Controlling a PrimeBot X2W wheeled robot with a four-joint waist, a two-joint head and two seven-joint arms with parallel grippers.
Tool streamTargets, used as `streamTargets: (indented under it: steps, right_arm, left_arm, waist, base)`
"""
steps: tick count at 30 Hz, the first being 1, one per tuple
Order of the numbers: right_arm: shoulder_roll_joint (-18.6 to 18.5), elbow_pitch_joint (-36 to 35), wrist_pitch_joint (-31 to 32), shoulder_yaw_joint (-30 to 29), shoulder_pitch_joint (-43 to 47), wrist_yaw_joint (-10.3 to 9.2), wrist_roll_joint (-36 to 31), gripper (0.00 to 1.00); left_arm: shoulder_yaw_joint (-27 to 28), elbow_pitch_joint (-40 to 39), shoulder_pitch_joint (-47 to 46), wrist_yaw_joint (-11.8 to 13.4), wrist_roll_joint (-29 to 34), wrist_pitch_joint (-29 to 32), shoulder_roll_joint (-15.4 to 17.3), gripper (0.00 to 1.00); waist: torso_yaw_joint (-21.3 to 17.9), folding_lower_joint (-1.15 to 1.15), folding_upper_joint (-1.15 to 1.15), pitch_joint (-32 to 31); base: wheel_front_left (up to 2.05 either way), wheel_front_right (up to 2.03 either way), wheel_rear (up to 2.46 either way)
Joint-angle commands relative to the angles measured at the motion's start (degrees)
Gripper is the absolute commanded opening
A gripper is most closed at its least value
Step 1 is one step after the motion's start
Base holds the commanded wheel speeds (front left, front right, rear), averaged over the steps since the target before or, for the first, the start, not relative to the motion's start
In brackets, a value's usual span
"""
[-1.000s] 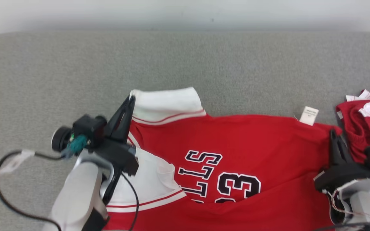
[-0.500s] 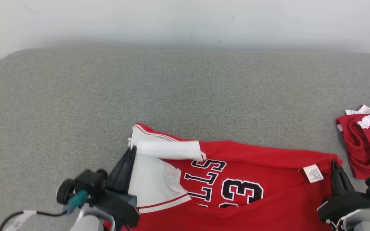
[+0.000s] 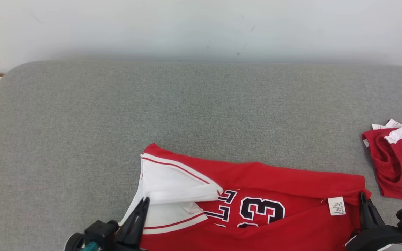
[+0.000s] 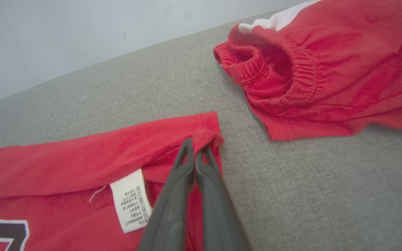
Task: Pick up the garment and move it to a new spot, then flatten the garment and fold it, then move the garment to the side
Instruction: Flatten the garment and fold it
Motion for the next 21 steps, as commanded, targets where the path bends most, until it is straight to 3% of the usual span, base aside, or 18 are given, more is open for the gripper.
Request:
streamTargets:
  steps: [1,21]
  right_arm:
    - [0.1,-0.1,0.0,0.0,1.0,-0.06,0.3,0.00]
    - [0.2,1.2,0.0,-1.4,2.9,-0.06,-0.4,0.00]
  left_arm:
    - [0.9,0.3,1.2,0.0,-0.1,-0.3,0.1,0.00]
    - [1.9,0.0,6.4,0.0,-2.6,-0.3,0.0,0.00]
  waist:
    - [-0.1,0.00,0.00,-0.1]
    - [0.1,0.00,0.00,-2.5]
  base:
    - [0.00,0.00,0.00]
    - [0.00,0.00,0.00]
